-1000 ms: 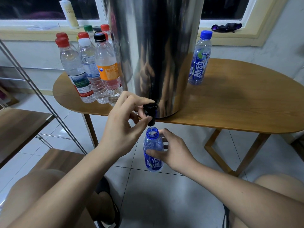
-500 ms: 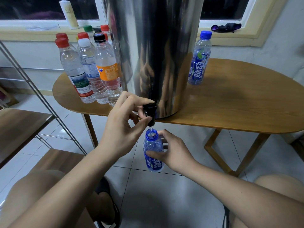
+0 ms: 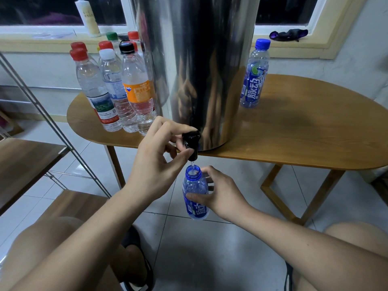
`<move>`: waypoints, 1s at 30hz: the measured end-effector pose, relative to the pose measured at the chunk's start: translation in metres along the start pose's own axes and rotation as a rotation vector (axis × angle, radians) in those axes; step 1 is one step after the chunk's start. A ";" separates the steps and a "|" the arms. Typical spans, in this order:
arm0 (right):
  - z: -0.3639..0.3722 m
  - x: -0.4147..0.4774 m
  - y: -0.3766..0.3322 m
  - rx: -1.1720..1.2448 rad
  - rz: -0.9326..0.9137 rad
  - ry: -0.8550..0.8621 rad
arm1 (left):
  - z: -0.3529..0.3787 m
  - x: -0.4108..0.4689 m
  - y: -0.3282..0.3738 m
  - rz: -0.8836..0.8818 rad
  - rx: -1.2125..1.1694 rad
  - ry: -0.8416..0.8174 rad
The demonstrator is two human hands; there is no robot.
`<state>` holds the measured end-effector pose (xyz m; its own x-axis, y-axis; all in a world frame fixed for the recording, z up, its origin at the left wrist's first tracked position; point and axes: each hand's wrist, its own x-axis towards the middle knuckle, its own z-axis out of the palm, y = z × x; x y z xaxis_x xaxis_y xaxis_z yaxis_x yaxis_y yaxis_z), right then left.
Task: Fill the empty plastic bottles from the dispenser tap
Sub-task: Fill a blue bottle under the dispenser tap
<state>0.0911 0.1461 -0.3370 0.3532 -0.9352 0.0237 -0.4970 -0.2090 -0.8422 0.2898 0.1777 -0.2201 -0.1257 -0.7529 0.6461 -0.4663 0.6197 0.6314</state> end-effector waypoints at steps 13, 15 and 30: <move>0.000 0.000 -0.002 0.020 0.027 -0.008 | 0.000 0.000 -0.001 -0.001 -0.007 -0.005; 0.000 0.000 -0.002 0.020 0.035 -0.013 | 0.000 0.000 -0.001 0.000 -0.009 -0.003; 0.000 -0.001 -0.003 0.004 0.030 -0.014 | -0.001 0.000 0.000 -0.001 0.005 -0.004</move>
<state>0.0926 0.1475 -0.3343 0.3492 -0.9370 -0.0090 -0.5043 -0.1799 -0.8446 0.2904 0.1779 -0.2199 -0.1286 -0.7543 0.6438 -0.4710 0.6177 0.6297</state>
